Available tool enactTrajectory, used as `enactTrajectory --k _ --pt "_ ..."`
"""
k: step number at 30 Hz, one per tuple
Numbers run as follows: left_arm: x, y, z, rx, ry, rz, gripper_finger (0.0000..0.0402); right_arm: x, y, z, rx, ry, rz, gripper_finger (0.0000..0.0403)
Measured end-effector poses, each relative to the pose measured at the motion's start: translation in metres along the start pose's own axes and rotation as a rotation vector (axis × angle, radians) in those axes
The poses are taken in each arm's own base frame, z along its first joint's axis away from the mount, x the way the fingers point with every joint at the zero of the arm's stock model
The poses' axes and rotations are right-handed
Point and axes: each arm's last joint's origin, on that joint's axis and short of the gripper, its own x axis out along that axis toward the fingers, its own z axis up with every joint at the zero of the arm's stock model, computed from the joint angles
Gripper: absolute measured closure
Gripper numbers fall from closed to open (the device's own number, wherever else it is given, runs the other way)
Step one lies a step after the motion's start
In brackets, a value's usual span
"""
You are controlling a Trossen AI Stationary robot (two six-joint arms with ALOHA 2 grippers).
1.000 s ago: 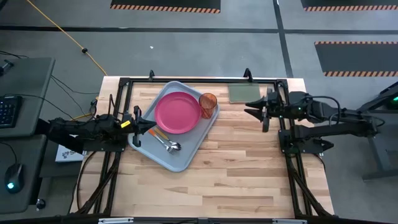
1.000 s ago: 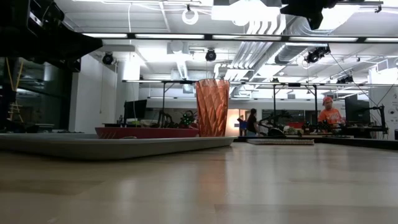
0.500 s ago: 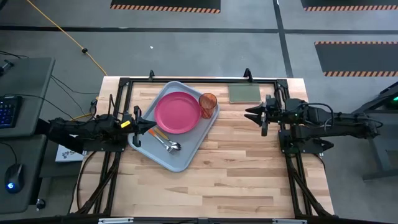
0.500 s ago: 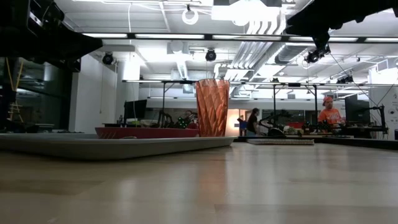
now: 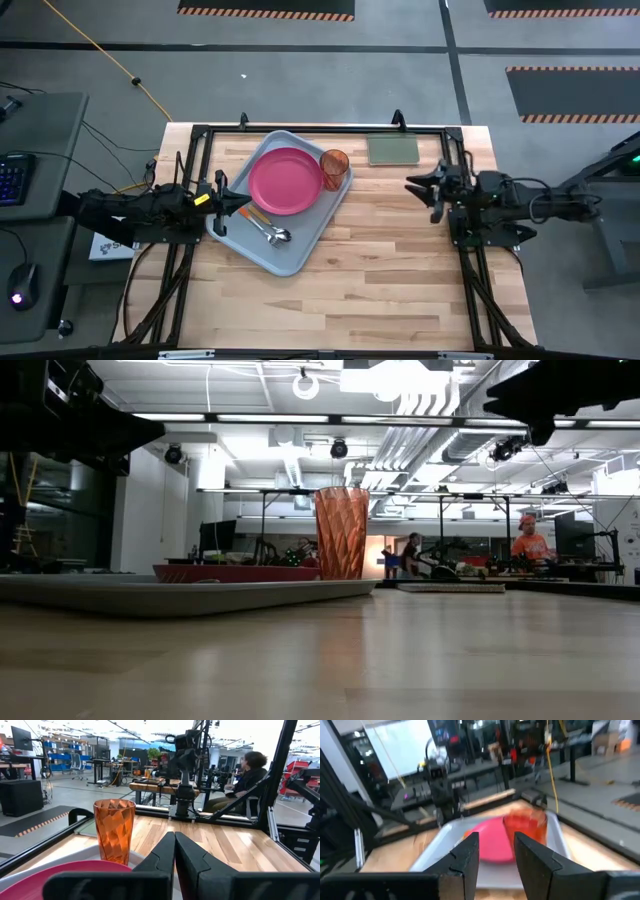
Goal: Pick and place plate/cup/fork/spoon on tray
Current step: Return to Home Position
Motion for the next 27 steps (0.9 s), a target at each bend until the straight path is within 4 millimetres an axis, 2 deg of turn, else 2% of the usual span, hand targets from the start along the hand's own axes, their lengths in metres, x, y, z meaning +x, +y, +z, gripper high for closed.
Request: enactTrajectory --k 4,10,20,27 --pt "0.000 0.000 0.000 0.000 0.000 0.000 0.0398 -0.009 -0.002 0.004 -0.003 -0.043 0.006 0.0288" --pt "0.000 0.000 0.000 -0.001 0.000 0.000 0.0398 -0.012 -0.005 -0.005 0.025 0.042 -0.005 0.0288" --pt "0.000 0.000 0.000 0.001 0.000 0.000 0.0398 0.001 -0.009 -0.043 0.045 0.042 0.047 0.0288" --pt "0.000 0.000 0.000 -0.001 0.000 0.000 0.0398 -0.001 -0.011 -0.029 0.025 0.006 0.064 0.0288"
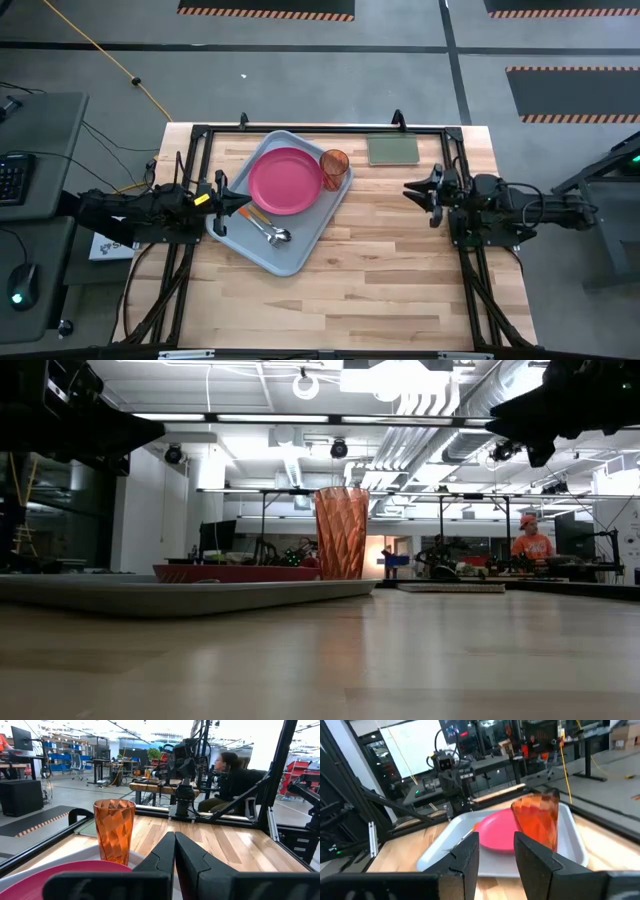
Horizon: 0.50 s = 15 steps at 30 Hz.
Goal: Pick and place plate/cup/fork/spoon on tray
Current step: Return to Home Position
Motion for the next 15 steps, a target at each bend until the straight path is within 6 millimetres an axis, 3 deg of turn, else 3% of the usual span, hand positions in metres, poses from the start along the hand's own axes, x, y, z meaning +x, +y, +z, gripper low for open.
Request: enactTrajectory --k 15 --pt "0.0000 0.0000 -0.0001 0.001 0.000 0.000 0.0398 0.0013 -0.0036 -0.0035 0.019 0.021 0.028 0.0288"
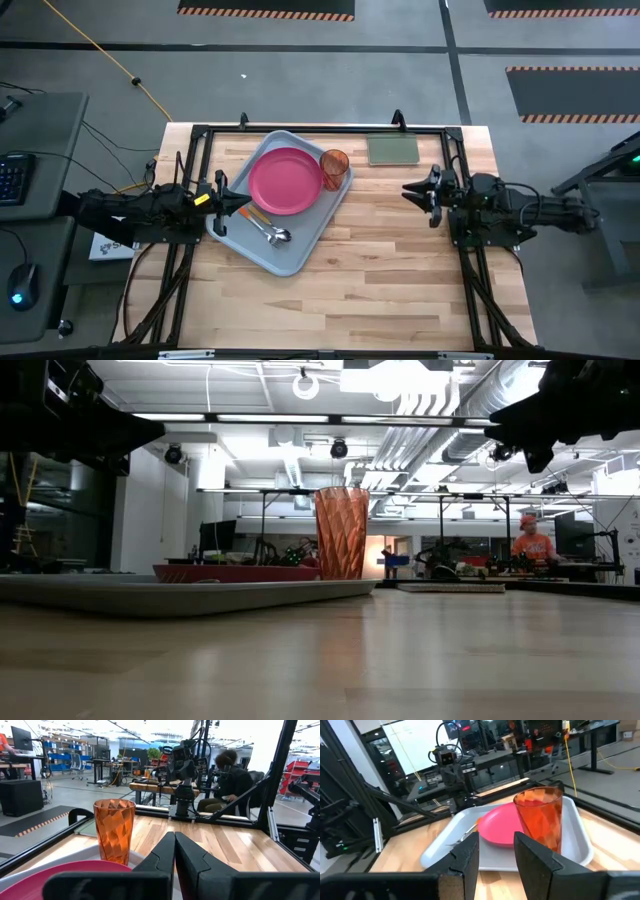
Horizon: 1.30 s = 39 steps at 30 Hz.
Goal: Pick and place plate/cup/fork/spoon on tray
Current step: Return to Home Position
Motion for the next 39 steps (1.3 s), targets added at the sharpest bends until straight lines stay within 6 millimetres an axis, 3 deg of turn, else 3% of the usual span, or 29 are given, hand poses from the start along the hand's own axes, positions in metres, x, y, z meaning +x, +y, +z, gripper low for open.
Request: enactTrajectory --k 6,13,21,24,26,39 --pt "0.000 0.000 0.000 -0.001 0.000 0.000 0.0398 0.000 0.004 -0.002 -0.015 -0.016 0.011 0.0288" --pt "0.000 0.000 0.000 0.000 0.000 0.000 0.0398 0.004 0.002 -0.022 0.001 -0.051 0.060 0.0288" --pt "0.000 0.000 0.000 0.000 0.000 0.000 0.0398 -0.002 0.002 -0.020 -0.028 -0.088 0.067 0.0288" --pt "0.000 0.000 0.000 -0.001 0.000 0.000 0.0398 0.000 -0.001 -0.033 -0.027 -0.119 0.075 0.0288" --pt "0.000 0.000 0.000 0.000 0.000 0.000 0.0398 0.001 -0.004 -0.043 -0.023 -0.101 0.066 0.0288" --pt "0.000 0.000 0.000 -0.001 0.001 0.000 0.0398 0.002 -0.009 -0.057 -0.086 0.040 0.002 0.0288"
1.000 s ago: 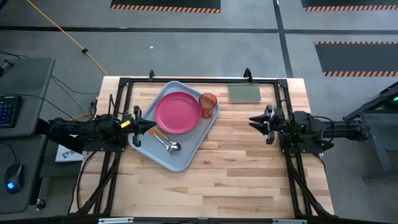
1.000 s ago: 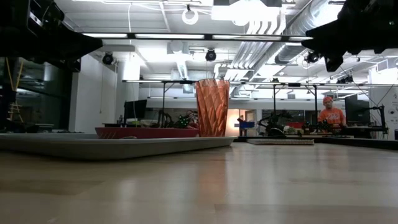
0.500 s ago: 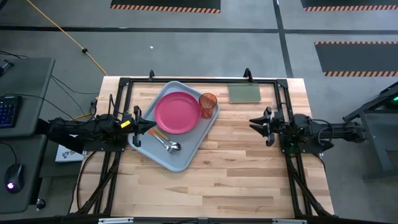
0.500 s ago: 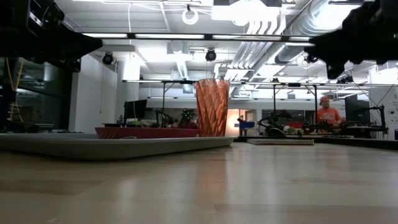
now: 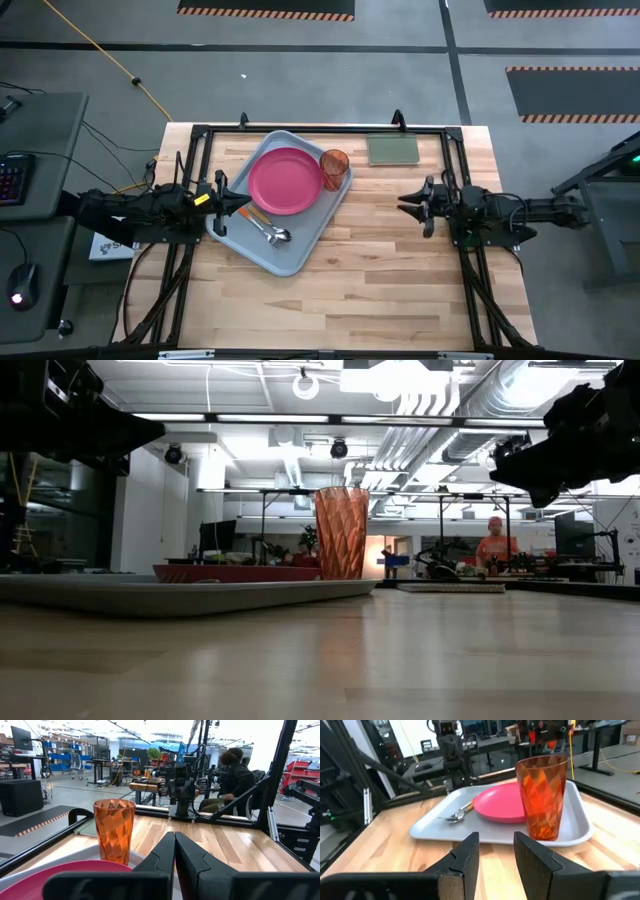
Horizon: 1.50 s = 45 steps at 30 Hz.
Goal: Pick and place plate/cup/fork/spoon on tray
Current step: Return to Home Position
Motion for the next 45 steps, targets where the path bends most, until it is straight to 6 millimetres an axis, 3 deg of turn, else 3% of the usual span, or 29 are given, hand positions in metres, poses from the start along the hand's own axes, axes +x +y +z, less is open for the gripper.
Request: enactTrajectory --k 13,36,45 --pt "0.000 0.000 0.000 0.000 -0.001 0.000 0.0398 0.006 0.000 -0.009 -0.050 0.112 0.020 0.0288" --pt "0.000 0.000 0.000 0.000 -0.001 0.000 0.0398 0.006 0.000 -0.010 -0.037 0.117 0.019 0.0288" --pt "-0.001 0.000 0.001 -0.003 -0.016 -0.001 0.0398 -0.004 0.003 0.003 -0.021 -0.036 0.066 0.0288"
